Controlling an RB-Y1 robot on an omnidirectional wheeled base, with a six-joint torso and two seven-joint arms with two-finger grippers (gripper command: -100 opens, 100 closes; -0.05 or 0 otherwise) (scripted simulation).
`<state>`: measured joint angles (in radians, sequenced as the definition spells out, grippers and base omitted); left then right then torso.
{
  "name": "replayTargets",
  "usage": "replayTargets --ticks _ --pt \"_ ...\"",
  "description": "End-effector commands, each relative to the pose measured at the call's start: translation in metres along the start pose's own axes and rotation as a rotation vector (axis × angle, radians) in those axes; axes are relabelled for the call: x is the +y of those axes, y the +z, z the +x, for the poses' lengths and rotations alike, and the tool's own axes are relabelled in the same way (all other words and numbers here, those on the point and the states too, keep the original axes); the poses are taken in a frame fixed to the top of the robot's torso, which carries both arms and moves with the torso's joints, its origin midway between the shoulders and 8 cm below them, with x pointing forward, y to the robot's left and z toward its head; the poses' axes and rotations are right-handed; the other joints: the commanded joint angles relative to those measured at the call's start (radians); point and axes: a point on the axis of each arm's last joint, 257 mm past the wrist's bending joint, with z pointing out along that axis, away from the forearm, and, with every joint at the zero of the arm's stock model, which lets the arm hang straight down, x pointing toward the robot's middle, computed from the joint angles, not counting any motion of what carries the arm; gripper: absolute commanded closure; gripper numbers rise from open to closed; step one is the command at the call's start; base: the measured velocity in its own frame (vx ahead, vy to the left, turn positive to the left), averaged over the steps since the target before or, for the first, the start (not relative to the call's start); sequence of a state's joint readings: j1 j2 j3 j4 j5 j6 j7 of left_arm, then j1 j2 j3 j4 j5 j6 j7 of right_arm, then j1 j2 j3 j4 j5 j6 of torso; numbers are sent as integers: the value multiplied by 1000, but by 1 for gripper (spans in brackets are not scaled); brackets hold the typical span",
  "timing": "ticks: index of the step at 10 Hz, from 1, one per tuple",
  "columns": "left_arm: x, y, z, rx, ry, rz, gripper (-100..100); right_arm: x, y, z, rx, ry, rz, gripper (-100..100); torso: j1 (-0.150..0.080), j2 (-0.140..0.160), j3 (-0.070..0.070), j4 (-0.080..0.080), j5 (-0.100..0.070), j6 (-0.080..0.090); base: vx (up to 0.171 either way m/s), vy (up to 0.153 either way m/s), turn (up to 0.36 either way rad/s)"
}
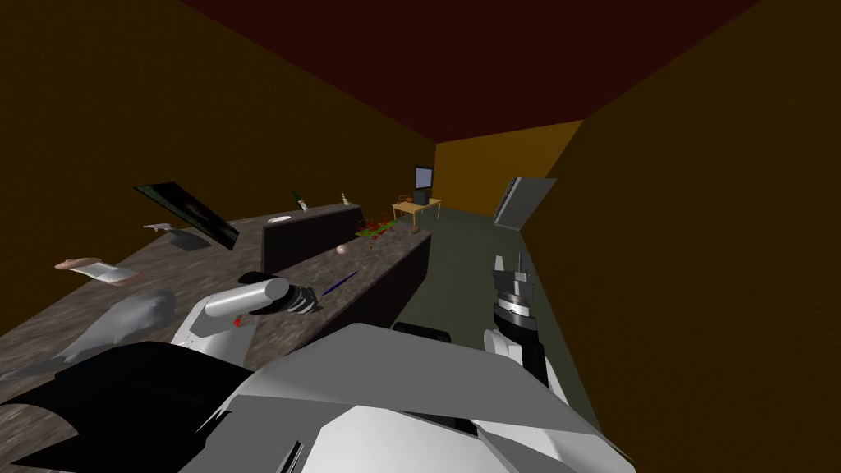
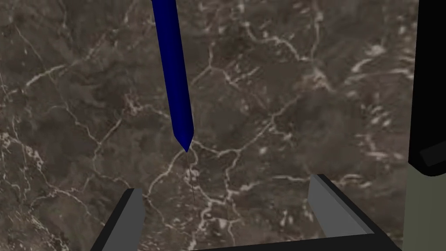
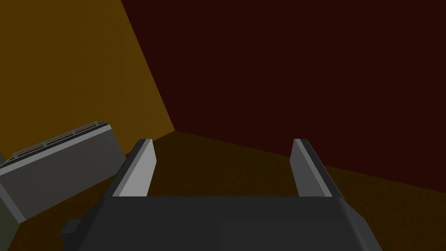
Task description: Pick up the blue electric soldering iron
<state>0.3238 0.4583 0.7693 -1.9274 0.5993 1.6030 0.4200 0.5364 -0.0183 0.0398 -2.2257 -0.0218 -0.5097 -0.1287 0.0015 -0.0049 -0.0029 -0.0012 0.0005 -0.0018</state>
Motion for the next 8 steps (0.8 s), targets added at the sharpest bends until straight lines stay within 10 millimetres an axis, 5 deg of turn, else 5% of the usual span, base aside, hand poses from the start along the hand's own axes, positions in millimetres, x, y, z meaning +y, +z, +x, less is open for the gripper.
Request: replayTargets --ticks 1,8 --pt "9 -2 -11 -17 -41 -44 -100 0 0 0 0 0 0 0 0 0 0 0 0 0 77 38 -112" --pt "42 -10 -41 -75 -151 -195 -100 0 0 0 0 0 0 0 1 0 0 0 0 0 69 44 -84"
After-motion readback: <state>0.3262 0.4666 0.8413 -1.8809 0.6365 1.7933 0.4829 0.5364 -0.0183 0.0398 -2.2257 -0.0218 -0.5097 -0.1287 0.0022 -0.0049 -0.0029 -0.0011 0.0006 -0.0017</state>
